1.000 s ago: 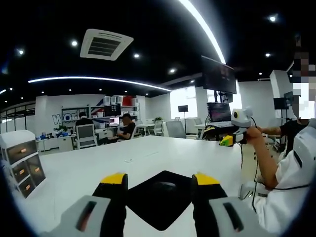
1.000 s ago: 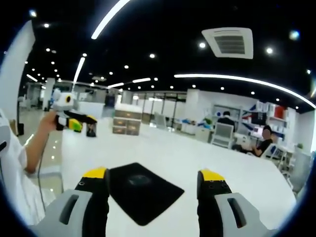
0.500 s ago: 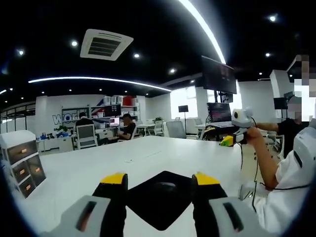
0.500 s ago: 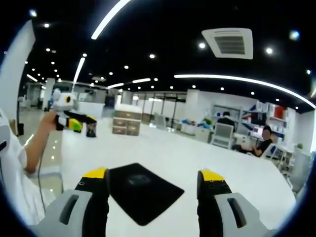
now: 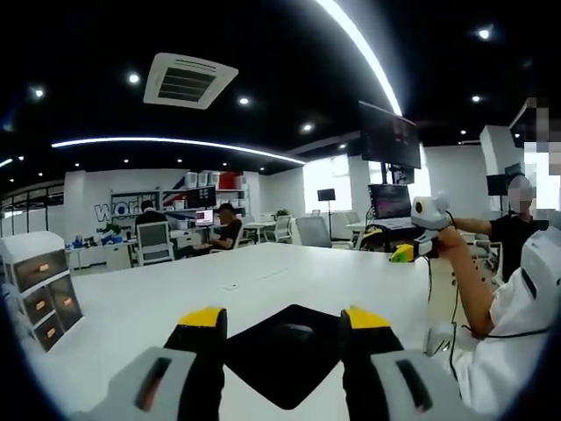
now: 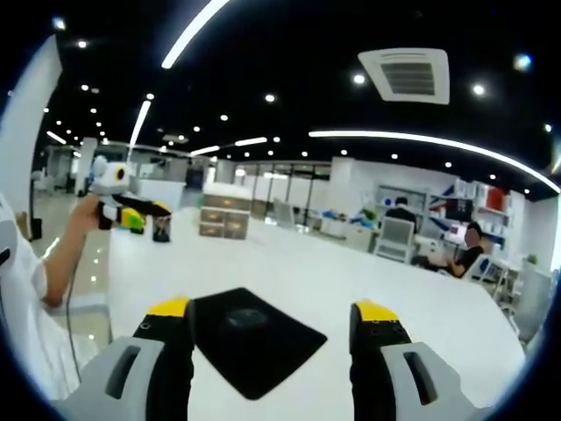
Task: Arrange the mouse and mouse pad neatly on the desk surface
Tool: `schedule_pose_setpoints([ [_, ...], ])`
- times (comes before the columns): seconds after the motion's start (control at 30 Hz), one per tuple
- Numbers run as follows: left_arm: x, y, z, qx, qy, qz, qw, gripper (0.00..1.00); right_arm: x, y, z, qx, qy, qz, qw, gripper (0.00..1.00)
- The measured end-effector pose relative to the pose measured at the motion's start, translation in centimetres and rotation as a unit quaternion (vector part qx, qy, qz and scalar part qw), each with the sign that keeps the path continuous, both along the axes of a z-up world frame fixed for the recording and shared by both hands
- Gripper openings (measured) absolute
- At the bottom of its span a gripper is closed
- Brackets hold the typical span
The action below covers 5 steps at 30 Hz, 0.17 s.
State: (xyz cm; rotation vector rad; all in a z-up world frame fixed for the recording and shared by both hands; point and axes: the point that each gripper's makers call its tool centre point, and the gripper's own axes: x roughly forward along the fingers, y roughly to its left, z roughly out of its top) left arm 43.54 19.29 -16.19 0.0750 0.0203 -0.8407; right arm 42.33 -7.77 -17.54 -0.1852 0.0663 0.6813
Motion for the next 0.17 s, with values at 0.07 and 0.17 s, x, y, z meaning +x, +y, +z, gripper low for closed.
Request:
schedule_pose_setpoints([
  [0.07,-0.09,0.02,0.19,-0.004,-0.002,-0.001,1.0,0.52,-0.05,0.06,0.04,0.001,0.0,0.002,1.0,0.69],
  [0.17,0.02,0.06,0.08,-0.002,-0.001,0.001,1.0,0.52,0.02,-0.01,-0.01,0.0,0.001,0.001,1.0,0.69],
])
